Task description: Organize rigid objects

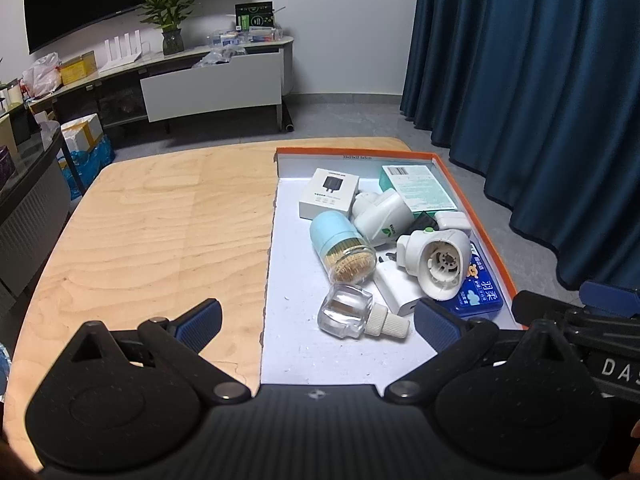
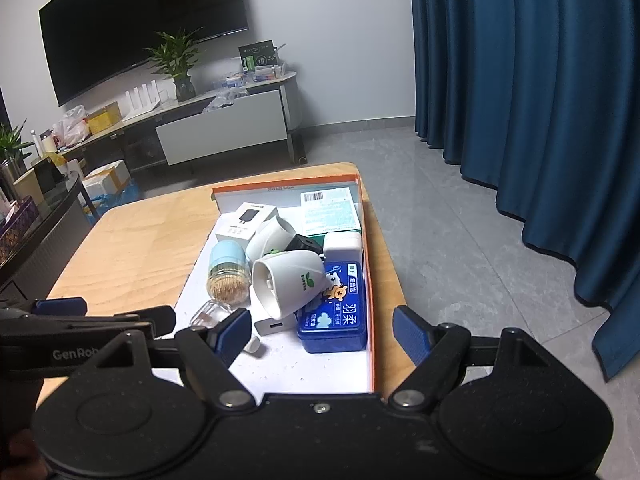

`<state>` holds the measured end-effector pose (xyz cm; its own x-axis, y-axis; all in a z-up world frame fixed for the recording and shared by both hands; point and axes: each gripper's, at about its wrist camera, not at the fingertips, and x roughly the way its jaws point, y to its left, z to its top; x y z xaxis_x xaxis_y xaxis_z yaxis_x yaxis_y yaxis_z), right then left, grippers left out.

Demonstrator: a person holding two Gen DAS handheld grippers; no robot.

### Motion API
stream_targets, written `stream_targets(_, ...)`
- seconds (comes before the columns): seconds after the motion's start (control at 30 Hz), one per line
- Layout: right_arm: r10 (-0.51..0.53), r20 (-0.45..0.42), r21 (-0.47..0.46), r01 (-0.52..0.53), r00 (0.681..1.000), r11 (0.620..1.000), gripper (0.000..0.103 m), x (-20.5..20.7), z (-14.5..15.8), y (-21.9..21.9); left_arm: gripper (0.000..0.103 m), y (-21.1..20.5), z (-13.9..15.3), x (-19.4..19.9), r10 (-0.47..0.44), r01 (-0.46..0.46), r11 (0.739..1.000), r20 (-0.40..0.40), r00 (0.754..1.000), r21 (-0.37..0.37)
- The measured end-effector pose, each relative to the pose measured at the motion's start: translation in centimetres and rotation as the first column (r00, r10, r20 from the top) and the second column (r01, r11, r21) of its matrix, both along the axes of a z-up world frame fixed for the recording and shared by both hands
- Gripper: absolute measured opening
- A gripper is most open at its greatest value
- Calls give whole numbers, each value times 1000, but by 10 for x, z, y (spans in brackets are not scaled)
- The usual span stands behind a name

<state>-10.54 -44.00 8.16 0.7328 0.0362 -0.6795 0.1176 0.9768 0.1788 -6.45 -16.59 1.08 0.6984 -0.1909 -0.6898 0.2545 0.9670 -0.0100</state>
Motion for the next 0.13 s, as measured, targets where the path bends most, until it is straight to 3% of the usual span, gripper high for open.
stream_targets(0.13,3,-4,-2,-3,1000,1000,92,0,-2,2,103,0,-1,2,2,-2,1000,-13,1000,-3)
